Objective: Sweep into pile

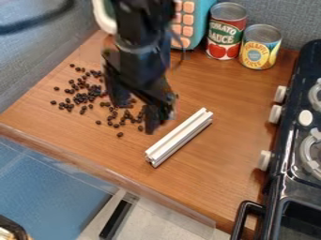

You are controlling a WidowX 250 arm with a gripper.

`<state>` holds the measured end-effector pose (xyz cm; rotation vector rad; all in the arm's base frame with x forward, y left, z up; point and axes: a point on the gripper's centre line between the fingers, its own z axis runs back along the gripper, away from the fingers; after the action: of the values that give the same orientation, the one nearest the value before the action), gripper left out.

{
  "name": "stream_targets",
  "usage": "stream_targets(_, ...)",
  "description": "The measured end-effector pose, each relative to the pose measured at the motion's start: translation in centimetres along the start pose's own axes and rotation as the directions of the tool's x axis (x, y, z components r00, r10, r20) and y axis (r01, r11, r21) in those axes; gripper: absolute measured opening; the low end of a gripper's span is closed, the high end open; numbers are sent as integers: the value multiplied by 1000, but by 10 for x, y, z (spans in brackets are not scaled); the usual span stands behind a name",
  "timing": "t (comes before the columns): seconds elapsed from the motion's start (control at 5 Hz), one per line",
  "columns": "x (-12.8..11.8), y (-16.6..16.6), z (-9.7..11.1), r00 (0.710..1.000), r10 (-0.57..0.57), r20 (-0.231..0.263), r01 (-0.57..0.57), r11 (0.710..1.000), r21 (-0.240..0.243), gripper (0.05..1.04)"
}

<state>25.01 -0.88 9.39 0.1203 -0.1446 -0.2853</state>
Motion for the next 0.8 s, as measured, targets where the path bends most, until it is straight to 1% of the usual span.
stream_targets(0.2,15,-1,-13,1000,-1,-18,1,1000,1,1001)
stream_targets(0.4,27,-4,-21,999,-3,-32,2,1000,-28,1001)
stream_targets(0.8,41,-5,-37,998,2,-56,-4,999,-39,1001)
